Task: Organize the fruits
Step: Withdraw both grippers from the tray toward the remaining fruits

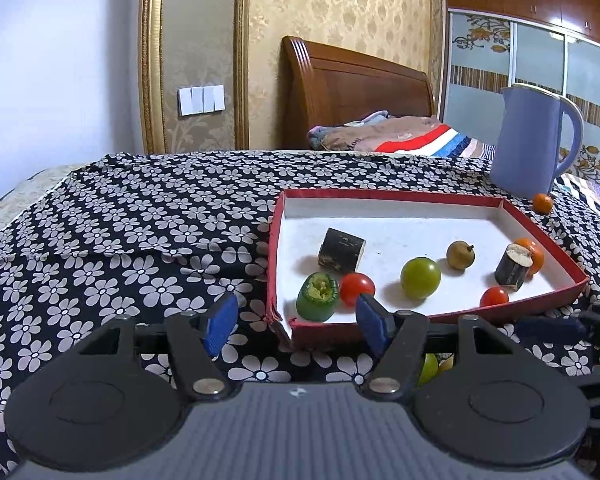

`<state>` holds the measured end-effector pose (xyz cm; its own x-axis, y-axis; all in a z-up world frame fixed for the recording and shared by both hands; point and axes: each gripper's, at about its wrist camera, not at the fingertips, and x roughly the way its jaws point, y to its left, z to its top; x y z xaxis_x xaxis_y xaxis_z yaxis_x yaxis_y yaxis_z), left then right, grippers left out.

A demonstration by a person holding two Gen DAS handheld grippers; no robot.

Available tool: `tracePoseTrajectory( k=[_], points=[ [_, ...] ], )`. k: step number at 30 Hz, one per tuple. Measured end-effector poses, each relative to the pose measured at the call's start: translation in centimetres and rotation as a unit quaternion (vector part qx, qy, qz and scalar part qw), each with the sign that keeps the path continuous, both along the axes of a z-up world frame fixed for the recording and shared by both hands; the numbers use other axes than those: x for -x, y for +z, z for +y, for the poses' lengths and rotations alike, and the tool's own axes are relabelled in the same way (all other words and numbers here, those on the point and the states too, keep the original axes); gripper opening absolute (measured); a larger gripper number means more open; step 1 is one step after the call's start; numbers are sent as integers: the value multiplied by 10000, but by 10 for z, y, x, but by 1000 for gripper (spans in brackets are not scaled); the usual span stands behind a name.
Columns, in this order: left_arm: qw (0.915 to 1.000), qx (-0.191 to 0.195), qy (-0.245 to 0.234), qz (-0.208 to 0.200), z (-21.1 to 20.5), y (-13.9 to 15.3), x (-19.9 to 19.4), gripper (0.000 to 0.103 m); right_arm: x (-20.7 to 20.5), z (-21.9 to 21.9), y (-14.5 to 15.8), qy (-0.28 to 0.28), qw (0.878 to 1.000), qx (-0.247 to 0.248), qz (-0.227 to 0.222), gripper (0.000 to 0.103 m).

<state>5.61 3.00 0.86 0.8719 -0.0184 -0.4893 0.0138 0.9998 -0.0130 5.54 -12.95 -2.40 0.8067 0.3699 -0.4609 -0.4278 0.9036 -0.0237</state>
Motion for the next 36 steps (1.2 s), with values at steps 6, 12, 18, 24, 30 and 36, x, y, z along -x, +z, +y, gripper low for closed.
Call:
tracePoseTrajectory(
  k=[6, 12, 18, 24, 30, 36],
  points=[
    [10000, 8, -7, -1, 1, 0, -1, 65, 4, 15, -5, 282, 9994, 153, 99, 54],
    [10000, 29, 16, 18, 1, 0, -1, 65, -6, 29, -11, 278, 9989, 286, 239, 40],
    [10000, 52, -41, 7, 1, 0, 0, 65, -6, 26, -12, 125, 9996, 177, 201, 25],
    [9991, 196, -364, 65, 0, 0, 7, 65, 6, 3, -5, -492, 9985, -187, -143, 25],
    [9965, 46, -833, -73, -14, -1, 20, 82, 2, -32, -2, -1281, 9898, -583, -200, 25],
    [9963, -73, -851, 93, -21, -7, 15, 82, 0, -44, -6, -1346, 9878, -774, -84, 25]
  ],
)
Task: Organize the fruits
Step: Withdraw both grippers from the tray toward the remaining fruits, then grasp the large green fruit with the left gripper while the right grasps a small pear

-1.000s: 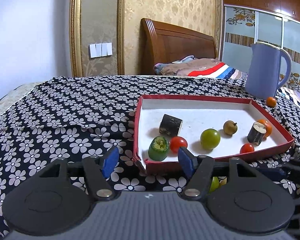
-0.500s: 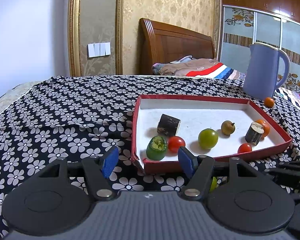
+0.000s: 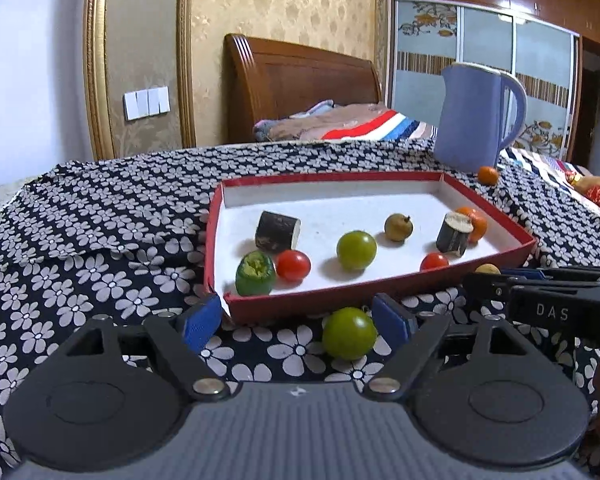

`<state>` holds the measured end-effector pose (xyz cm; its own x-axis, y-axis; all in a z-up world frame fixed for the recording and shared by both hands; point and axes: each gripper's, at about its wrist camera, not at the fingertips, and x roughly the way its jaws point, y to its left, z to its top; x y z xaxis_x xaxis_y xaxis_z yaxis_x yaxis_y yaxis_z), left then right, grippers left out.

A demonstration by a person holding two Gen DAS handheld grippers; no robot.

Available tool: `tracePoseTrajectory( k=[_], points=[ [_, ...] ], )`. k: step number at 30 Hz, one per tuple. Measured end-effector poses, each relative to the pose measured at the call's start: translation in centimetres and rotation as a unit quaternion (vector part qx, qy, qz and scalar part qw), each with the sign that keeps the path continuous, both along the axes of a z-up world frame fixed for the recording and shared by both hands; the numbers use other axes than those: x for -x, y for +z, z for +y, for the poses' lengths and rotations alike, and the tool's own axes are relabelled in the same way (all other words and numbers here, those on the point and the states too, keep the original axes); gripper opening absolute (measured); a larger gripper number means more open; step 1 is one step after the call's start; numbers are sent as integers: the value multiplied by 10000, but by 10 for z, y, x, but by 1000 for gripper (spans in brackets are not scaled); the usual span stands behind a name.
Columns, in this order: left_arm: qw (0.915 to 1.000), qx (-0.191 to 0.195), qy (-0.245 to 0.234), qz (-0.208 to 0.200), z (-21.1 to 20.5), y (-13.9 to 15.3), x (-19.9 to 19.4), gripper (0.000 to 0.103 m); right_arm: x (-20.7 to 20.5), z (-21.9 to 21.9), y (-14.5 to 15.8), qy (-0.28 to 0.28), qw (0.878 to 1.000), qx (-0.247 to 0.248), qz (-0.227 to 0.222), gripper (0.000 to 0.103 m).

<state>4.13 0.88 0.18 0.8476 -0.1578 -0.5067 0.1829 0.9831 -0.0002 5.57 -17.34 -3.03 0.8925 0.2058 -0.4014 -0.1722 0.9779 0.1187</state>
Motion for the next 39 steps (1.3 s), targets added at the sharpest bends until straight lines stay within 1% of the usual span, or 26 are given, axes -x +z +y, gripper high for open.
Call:
tracePoseTrajectory(
  k=[2, 7, 10, 12, 15, 16, 17, 18, 19, 20, 23, 25, 29, 35, 39],
  points=[
    [10000, -57, -1, 39, -3, -2, -2, 82, -2, 0, -2, 5, 10000, -30, 44, 25],
    [9987, -484, 179, -39, -18, -7, 0, 82, -5, -3, -4, 22, 9997, -155, 170, 25],
    [9986, -526, 76, 77, -24, -10, -3, 82, -5, -3, -4, 11, 9997, -176, 169, 25],
    [9982, -589, 89, 79, -26, -11, -4, 82, -4, -2, -4, 19, 9998, -149, 153, 25],
    [9981, -585, 108, 130, -27, -12, -7, 82, -4, -1, -4, 32, 9998, -128, 130, 25],
    [9982, -568, 113, 155, -27, -13, -8, 74, -4, -1, -4, 39, 9998, -129, 142, 25],
    [9984, -517, 82, 198, -26, -13, -9, 69, -5, -1, -4, 53, 9998, -135, 162, 25],
    [9988, -409, 17, 250, -24, -13, -9, 61, -6, 0, -4, 74, 9997, -139, 191, 25],
    [9990, -333, -21, 283, -23, -13, -9, 55, -6, -1, -5, 75, 9997, -141, 211, 25],
    [9991, -307, -31, 302, -23, -13, -9, 53, -6, -1, -5, 57, 9997, -148, 208, 25],
    [9986, -389, -105, 351, -27, -15, -8, 51, -7, -2, -5, 53, 9996, -162, 207, 25],
    [9984, -399, -188, 361, -29, -15, -7, 35, -7, -3, -5, 39, 9996, -186, 206, 25],
    [9979, -394, -274, 424, -31, -17, -7, 33, -8, -4, -5, 39, 9995, -210, 231, 25],
    [9982, -383, -189, 410, -29, -16, -7, 33, -8, -3, -6, 33, 9996, -195, 218, 25],
    [9992, -169, -39, 356, -21, -11, -5, 33, -4, -1, -4, 3, 9999, -135, 81, 25]
  ],
)
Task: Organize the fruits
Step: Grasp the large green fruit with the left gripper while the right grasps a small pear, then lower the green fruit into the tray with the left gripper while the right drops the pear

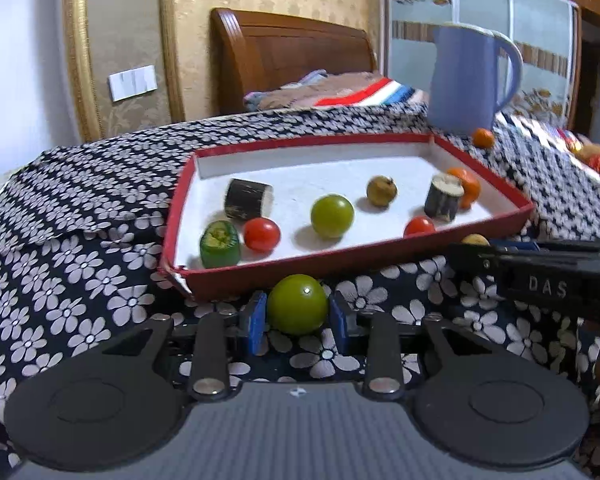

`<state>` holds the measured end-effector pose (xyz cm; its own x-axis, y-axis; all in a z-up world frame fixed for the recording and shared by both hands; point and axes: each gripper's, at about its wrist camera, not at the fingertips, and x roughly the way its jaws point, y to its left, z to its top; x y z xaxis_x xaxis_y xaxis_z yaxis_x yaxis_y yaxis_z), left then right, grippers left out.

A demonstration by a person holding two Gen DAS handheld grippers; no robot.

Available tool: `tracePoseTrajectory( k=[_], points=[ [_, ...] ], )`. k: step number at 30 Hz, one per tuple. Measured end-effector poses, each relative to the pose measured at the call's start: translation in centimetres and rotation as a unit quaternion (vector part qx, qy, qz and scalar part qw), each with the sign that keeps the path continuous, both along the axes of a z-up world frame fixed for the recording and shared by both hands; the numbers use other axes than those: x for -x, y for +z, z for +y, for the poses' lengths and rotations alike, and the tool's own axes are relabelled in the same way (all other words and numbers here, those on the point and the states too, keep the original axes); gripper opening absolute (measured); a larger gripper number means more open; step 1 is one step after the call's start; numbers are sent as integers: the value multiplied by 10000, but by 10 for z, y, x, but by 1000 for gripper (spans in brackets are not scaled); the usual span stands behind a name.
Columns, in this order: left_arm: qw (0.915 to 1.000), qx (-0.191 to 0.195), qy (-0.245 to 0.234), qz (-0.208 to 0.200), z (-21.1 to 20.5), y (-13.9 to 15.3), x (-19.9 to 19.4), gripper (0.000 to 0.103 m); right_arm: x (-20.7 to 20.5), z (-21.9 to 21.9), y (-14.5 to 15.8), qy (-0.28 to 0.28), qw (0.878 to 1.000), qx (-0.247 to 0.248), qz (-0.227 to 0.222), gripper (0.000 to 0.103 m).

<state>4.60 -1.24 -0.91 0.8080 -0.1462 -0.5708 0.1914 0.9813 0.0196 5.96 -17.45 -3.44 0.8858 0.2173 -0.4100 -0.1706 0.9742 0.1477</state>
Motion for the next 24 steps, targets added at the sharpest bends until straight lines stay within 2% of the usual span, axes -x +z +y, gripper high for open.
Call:
tracePoseTrajectory(
  k=[3, 12, 18, 24],
  points=[
    [9998, 138, 69, -101, 3, 5, 4, 33, 5, 3, 2, -10, 9999, 104, -116, 25],
    [9995, 121, 215, -206, 3, 11, 4, 33, 12, 5, 7, -16, 9996, 160, -241, 25],
    [9994, 143, 273, -160, 2, 17, -3, 33, 16, 9, 26, 7, 9981, 429, -444, 25],
    [9988, 127, 307, -352, -2, 31, -14, 33, 3, 9, 40, -20, 9974, 523, -500, 25]
  ],
)
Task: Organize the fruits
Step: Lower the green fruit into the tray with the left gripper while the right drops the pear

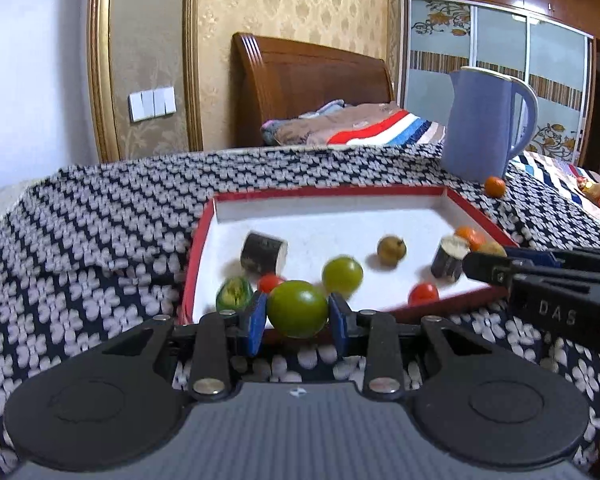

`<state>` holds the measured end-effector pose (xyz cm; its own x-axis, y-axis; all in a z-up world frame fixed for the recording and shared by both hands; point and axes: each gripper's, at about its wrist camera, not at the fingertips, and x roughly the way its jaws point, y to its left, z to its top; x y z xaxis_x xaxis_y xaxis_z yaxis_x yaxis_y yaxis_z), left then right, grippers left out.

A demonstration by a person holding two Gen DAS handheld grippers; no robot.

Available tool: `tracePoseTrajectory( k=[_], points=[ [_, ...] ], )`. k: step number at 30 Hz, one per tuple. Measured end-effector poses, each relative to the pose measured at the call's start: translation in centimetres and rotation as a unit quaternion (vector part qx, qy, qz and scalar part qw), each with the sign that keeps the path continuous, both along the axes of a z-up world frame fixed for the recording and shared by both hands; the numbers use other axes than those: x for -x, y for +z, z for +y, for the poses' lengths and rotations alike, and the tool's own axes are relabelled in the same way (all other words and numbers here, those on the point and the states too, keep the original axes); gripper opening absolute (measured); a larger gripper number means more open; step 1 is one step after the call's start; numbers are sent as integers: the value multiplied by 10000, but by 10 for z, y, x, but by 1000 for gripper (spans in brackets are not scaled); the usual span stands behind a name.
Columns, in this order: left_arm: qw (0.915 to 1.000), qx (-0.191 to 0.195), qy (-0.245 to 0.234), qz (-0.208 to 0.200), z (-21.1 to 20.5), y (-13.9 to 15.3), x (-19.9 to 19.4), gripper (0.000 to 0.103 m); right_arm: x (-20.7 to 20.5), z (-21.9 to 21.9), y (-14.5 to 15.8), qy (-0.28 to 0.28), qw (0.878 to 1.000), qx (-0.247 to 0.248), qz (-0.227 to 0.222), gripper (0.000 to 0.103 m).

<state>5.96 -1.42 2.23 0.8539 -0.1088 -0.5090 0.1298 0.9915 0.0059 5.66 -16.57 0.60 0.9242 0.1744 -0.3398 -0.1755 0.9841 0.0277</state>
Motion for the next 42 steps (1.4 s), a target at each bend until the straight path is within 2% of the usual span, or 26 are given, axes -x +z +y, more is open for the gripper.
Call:
tracePoseTrajectory(
  k=[10, 16, 19, 26, 32, 34, 42],
  points=[
    [9992, 57, 315, 255, 3, -9, -48, 33, -39, 4, -2, -107, 9997, 127, 172, 25],
    [9994, -5, 286, 207, 3, -10, -54, 33, -63, 5, -9, -2, 9992, 1, 408, 25],
    [9994, -83, 252, 200, -1, -12, -55, 33, -66, 12, -11, -32, 9994, 174, 311, 25],
    [9991, -32, 348, 243, 3, -13, -65, 33, -65, 16, -10, 96, 9995, 141, 258, 25],
    [9987, -53, 377, 337, 3, -17, -72, 33, -82, 11, -19, 186, 9976, 6, 662, 25],
    [9987, -23, 385, 332, 5, -17, -72, 33, -83, 9, -21, 86, 9979, -66, 632, 25],
    [9988, -287, 322, 241, -3, -20, -68, 33, -80, 11, -19, 101, 9987, -74, 487, 38]
  ],
)
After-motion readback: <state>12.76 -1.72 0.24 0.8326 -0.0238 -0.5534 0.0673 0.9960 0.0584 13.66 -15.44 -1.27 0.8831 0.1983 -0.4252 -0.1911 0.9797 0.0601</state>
